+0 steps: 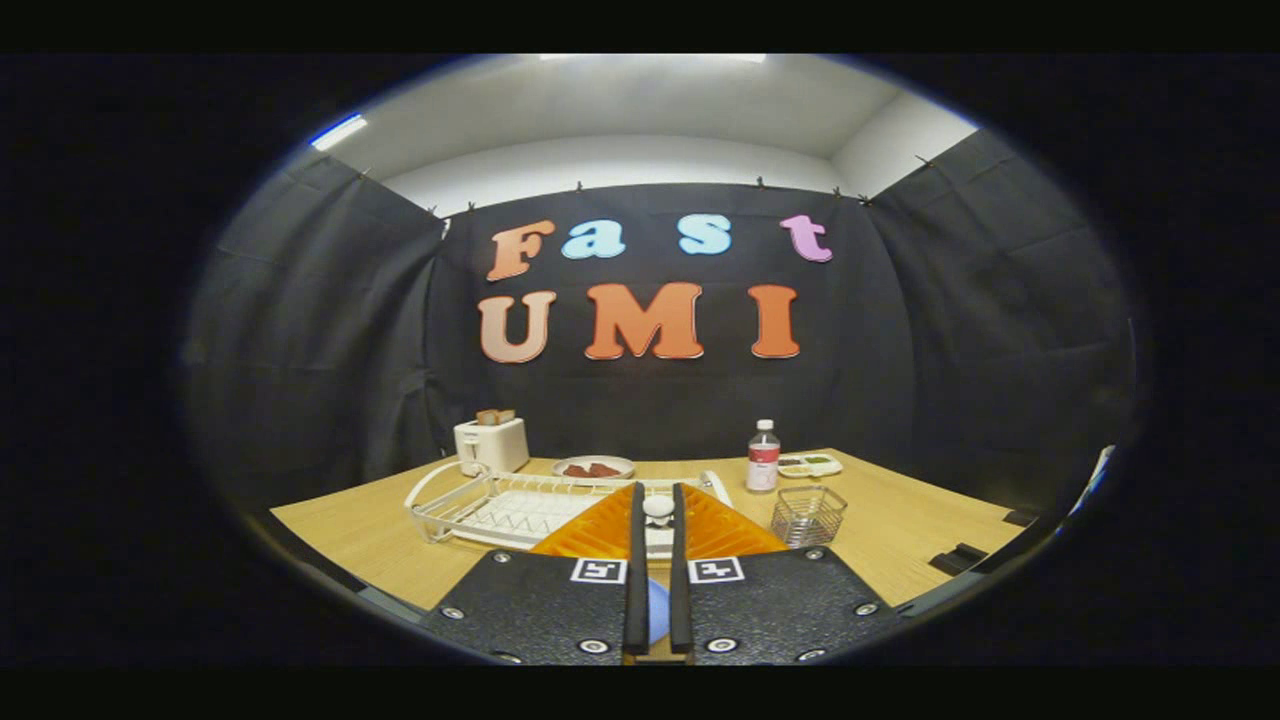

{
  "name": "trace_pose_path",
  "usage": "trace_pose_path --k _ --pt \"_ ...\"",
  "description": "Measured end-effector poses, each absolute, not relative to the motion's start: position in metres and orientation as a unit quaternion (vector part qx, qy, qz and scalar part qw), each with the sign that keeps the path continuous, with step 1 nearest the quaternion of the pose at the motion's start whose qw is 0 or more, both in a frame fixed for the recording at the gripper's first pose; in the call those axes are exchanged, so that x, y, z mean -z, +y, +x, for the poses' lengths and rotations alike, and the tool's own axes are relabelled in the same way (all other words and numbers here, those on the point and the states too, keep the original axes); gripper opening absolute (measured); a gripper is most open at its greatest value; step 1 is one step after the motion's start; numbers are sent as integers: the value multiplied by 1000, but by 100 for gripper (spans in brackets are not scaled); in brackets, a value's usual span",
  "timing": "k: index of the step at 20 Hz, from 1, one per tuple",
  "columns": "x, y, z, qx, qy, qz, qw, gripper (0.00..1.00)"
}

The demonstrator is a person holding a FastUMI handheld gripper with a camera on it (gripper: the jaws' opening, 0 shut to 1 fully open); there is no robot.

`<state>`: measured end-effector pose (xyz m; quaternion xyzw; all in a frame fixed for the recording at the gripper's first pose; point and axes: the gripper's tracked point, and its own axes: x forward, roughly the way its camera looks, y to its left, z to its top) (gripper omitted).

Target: Take the plate from the dish rack, then take the spoon from the basket and place it into the plate.

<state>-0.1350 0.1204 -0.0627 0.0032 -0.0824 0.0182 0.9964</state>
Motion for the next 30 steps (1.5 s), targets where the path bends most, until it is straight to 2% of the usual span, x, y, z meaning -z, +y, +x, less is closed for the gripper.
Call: trace_pose_path --k 6,20,27,30 --pt "96 168 -139 -78 -54 -4 996 8" --pt "151 191 -115 -116 0 -26 993 8" --pt "159 191 -110 -128 23 -30 991 15" --pt "156 188 -104 -128 28 -24 991 23"
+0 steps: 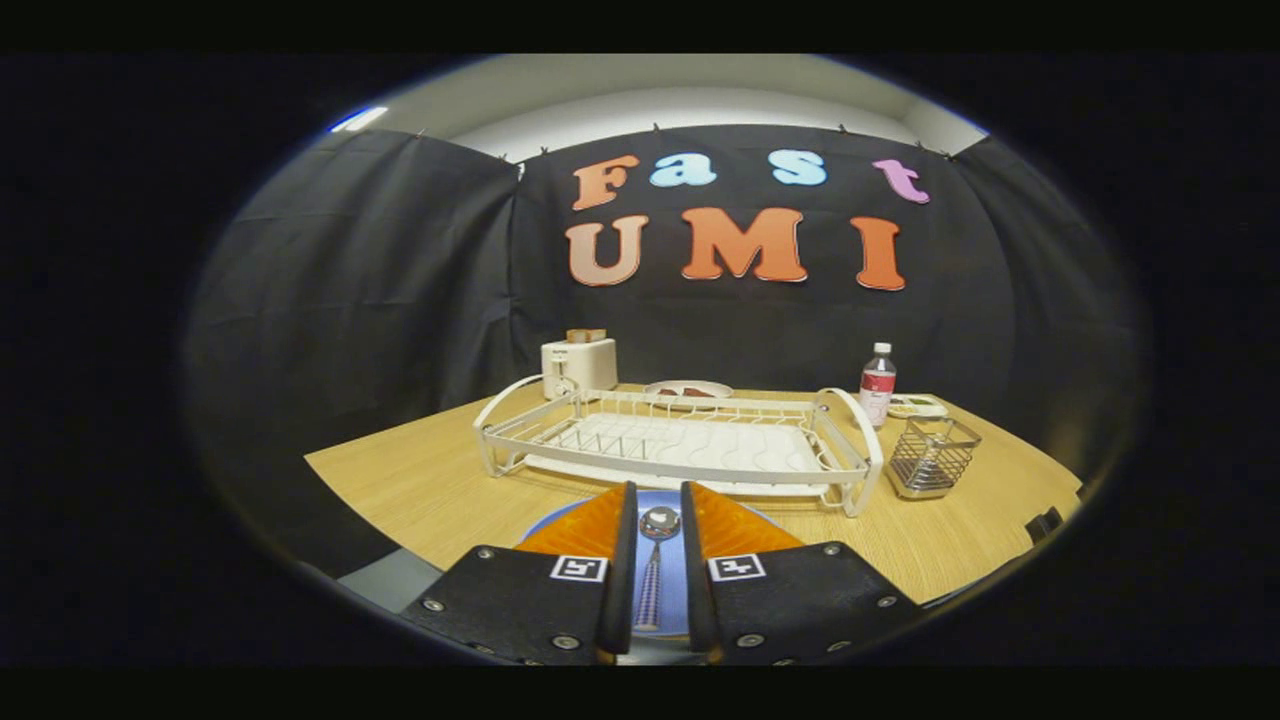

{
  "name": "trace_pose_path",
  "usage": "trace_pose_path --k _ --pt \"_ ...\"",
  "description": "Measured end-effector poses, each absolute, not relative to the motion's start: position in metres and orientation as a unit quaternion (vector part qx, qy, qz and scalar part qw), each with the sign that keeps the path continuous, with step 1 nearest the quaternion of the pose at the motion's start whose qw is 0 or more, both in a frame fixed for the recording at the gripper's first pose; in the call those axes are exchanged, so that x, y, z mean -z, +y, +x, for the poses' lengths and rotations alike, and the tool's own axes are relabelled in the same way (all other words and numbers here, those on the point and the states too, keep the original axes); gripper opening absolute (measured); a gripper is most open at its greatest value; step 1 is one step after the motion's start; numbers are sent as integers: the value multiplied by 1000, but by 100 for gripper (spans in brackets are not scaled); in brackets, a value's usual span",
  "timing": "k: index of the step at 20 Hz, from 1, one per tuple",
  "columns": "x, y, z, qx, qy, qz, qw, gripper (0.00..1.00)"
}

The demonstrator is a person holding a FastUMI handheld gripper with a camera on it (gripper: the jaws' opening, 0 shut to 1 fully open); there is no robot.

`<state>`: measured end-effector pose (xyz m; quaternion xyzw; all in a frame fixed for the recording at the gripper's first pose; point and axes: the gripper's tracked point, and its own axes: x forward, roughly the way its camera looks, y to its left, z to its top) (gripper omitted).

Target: Take the plate from the dish rack, then take the spoon from the basket and place it into the plate.

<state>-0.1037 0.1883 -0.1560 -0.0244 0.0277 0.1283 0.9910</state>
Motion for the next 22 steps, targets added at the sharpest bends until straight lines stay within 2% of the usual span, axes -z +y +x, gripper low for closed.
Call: trace_pose_path --k 1,3,4,5,6,8,22 --pt "154 185 -101 -125 29 -22 991 23" --pt "147 178 -95 -118 29 -19 992 47" --pt "142 175 -93 -116 27 -17 993 64" --pt "138 172 -90 -114 25 -13 993 72" --pt "133 167 -88 -109 23 -9 994 85" --pt "125 153 -83 -95 17 -7 995 97" --pt "87 33 -68 26 -19 -20 999 97"
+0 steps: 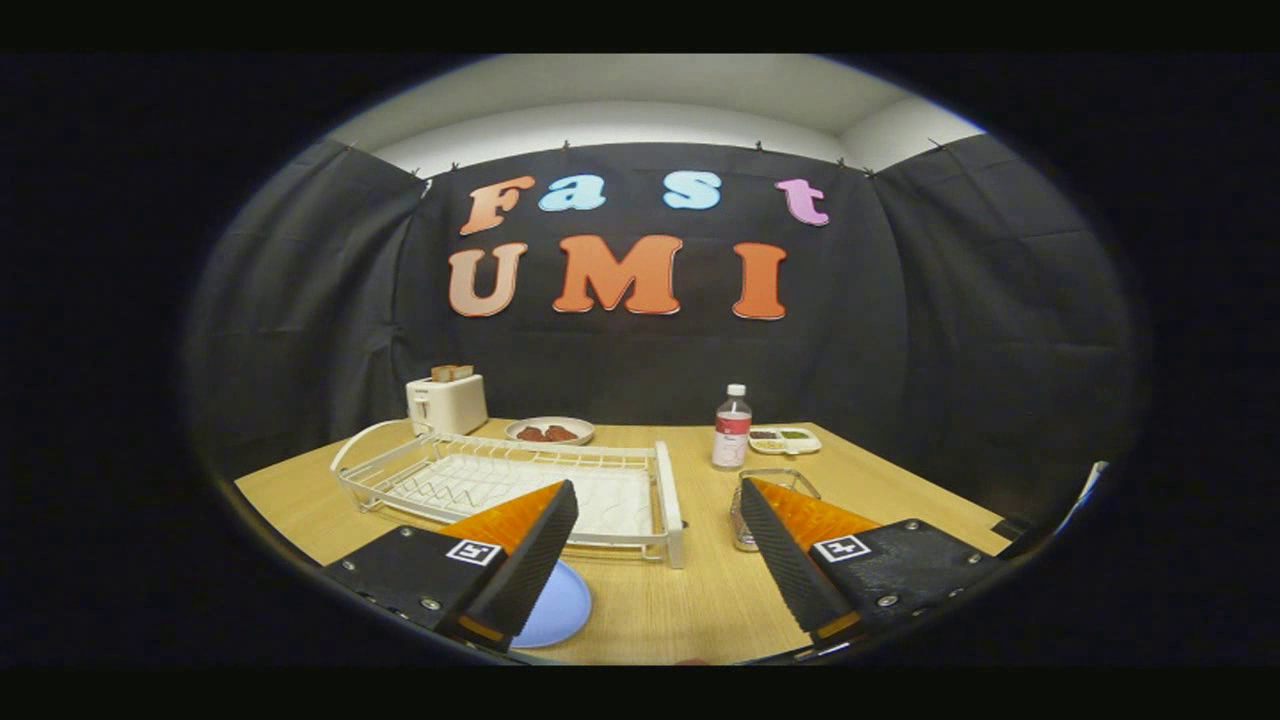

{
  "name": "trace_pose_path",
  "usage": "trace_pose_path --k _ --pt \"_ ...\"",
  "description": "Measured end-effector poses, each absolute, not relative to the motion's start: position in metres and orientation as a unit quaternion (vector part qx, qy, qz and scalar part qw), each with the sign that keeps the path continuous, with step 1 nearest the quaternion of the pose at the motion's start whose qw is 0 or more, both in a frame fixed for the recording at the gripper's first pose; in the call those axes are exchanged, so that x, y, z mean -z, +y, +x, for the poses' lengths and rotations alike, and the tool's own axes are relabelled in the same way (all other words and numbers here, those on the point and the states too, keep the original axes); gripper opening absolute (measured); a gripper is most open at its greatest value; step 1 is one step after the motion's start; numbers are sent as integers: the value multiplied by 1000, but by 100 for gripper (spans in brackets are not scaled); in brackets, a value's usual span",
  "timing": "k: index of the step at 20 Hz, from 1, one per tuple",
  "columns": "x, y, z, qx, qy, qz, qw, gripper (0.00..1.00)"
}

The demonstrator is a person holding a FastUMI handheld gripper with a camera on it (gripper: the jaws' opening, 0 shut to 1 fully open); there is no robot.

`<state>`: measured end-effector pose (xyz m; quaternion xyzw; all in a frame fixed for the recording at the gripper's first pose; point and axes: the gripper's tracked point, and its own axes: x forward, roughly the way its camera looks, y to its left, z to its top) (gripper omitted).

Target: Take the plate from the dish rack, then take the spoon from the basket and place it into the plate.

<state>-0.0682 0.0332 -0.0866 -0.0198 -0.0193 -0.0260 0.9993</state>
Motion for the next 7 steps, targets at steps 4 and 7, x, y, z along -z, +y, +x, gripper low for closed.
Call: trace_pose_path --k 4,7 --pt "85 12 -70 44 -20 -12 999 97" --pt "84 1 -72 56 -23 -8 998 97"
